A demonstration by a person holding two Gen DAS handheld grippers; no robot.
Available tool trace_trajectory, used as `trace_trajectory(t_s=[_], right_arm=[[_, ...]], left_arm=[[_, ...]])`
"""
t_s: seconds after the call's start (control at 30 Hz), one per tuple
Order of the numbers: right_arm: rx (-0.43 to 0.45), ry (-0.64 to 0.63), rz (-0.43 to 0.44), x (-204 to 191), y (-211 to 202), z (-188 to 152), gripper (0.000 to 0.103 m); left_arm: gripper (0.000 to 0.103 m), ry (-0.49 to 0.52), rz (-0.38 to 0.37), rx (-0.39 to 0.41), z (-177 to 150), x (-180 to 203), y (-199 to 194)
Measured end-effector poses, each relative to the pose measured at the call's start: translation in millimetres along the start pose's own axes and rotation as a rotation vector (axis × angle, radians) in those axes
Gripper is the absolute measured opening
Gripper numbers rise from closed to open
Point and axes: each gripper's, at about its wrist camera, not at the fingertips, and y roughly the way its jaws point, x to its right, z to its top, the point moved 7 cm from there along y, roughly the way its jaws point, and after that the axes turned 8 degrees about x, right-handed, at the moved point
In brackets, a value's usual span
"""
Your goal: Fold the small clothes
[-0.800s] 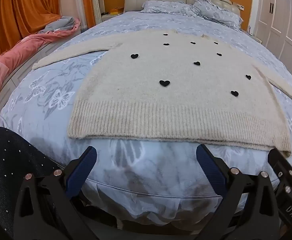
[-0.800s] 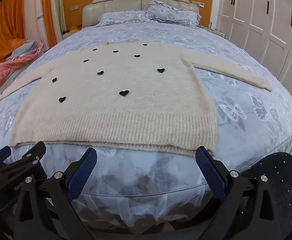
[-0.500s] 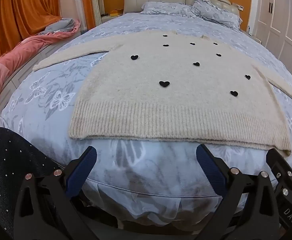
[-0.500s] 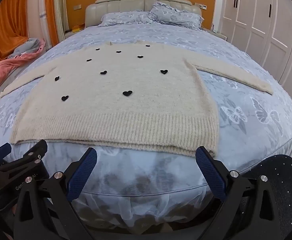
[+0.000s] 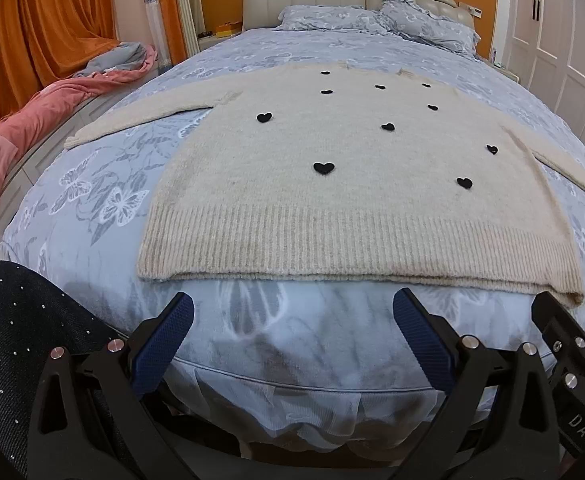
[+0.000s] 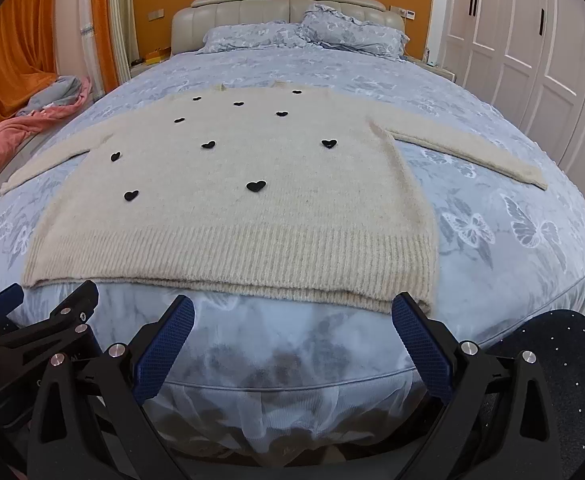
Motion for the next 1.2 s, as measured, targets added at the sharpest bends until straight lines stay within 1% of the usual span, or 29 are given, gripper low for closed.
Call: trace_trajectory(t_s=[1.2], right_arm=[[-0.005,-0.008,0.006,-0.3,1.7,-2.3,0.097]], left_arm=[[0.098,0.010,0.002,0.010,-0.4,2.9,-2.6]])
